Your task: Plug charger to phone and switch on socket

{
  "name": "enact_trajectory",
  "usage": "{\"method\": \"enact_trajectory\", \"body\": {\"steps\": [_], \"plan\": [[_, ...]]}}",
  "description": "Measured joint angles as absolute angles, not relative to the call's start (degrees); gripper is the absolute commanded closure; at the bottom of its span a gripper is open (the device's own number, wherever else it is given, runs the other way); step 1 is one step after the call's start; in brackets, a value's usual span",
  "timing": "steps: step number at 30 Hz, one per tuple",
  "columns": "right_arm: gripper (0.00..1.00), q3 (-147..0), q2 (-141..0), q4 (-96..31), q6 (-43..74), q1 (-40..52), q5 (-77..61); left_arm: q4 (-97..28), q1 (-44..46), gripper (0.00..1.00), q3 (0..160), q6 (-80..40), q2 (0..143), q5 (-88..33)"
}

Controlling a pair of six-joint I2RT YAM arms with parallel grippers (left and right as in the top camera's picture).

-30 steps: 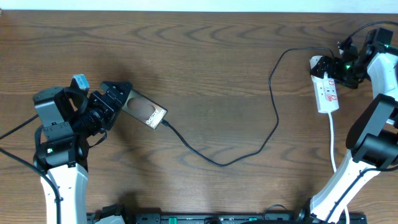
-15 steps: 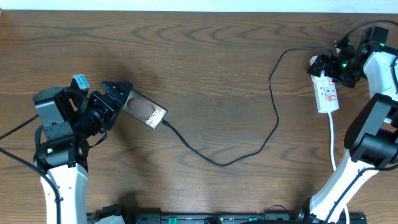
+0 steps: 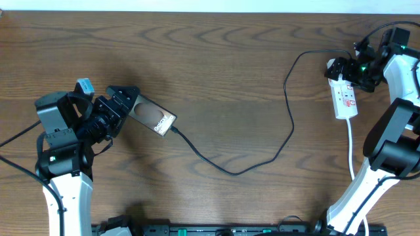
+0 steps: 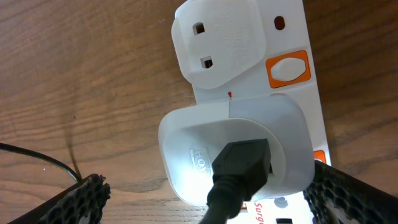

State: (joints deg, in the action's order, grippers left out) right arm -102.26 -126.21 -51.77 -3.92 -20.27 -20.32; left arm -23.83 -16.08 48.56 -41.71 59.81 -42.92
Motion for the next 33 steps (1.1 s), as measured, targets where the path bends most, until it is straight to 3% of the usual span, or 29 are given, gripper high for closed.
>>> {"method": "enact_trajectory", "body": {"steps": [33], "plan": [[0.01, -103.48, -128.68, -51.55, -2.52, -18.90, -18.61, -24.60, -16.08, 0.09, 48.56, -41.69, 59.81, -42.02]]}}
